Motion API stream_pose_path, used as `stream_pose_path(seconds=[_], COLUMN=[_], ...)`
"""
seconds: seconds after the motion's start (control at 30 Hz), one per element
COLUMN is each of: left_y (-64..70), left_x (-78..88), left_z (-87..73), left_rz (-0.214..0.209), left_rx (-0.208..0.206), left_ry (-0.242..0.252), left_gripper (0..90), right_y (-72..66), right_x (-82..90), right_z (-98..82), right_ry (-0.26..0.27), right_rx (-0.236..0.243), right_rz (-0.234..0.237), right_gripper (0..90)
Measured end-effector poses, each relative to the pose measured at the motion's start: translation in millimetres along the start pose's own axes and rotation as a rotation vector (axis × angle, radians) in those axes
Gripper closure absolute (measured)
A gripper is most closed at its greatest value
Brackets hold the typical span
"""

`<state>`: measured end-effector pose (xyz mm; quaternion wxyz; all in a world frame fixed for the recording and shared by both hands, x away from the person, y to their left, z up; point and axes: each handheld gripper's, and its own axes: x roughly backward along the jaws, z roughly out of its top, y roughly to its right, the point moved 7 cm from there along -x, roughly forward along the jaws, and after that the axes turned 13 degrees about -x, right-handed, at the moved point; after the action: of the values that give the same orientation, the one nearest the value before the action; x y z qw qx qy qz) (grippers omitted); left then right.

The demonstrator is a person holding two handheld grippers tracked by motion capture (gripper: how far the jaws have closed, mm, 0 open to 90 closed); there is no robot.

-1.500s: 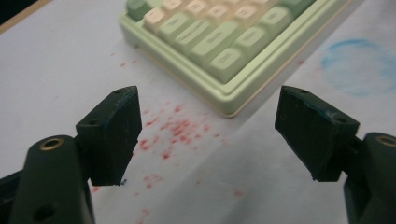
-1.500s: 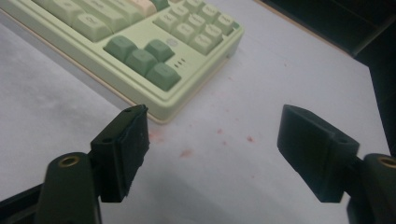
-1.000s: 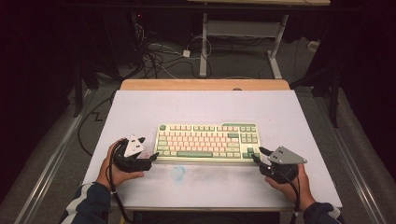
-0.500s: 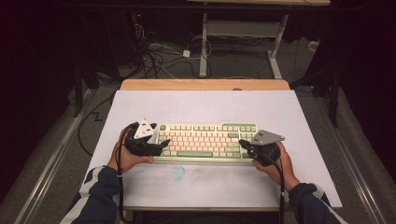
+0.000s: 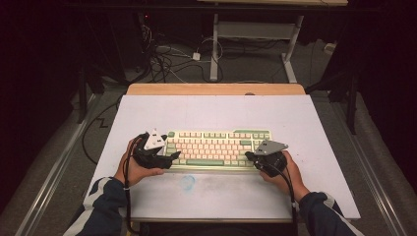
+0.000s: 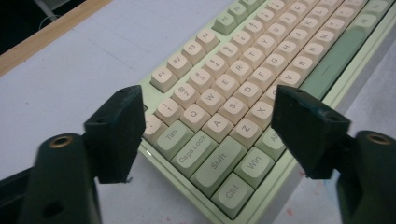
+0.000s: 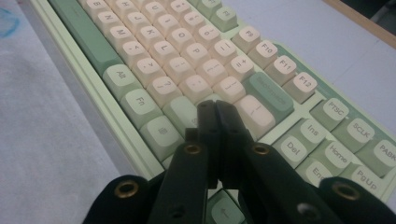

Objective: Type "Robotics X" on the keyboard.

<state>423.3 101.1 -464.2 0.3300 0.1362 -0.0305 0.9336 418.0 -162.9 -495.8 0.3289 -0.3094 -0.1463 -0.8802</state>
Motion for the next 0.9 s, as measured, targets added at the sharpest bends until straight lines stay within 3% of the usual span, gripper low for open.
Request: stream_pose_path(seconds=[0.1, 0.27, 0.3, 0.37, 0.5, 0.63, 0.9], left_y=[0.9, 0.3, 1.7, 5.3, 8.7, 9.9, 15.5], left_x=[-0.6, -0.8, -1.2, 0.0, -0.6, -3.5, -12.0], left_z=[-4.7, -8.4, -10.7, -13.0, -7.7, -5.9, -4.8], left_rz=[0.005, 0.007, 0.005, -0.03, -0.062, -0.057, -0.055], left_rx=[-0.009, -0.016, -0.05, -0.065, -0.02, -0.03, -0.077], left_ry=[-0.02, -0.032, -0.044, -0.068, -0.069, -0.07, -0.088], left_gripper=[33.0, 52.2, 56.2, 66.8, 79.8, 87.0, 87.4], right_y=[-0.2, 0.0, 0.0, -0.2, 0.1, -0.1, 0.1], right_x=[-1.7, -3.7, -3.7, -3.7, -3.7, -3.8, -3.8], right_z=[-1.2, -4.2, -4.1, -4.2, -4.7, -5.1, -5.3], right_ry=[-0.003, -0.009, -0.01, -0.01, -0.006, -0.003, 0.0], right_rx=[0.002, -0.003, -0.001, -0.002, -0.005, -0.009, -0.009], right_rz=[-0.001, -0.001, 0.0, -0.001, -0.001, -0.001, 0.0], right_gripper=[90.0, 90.0, 90.0, 90.0, 90.0, 90.0, 90.0])
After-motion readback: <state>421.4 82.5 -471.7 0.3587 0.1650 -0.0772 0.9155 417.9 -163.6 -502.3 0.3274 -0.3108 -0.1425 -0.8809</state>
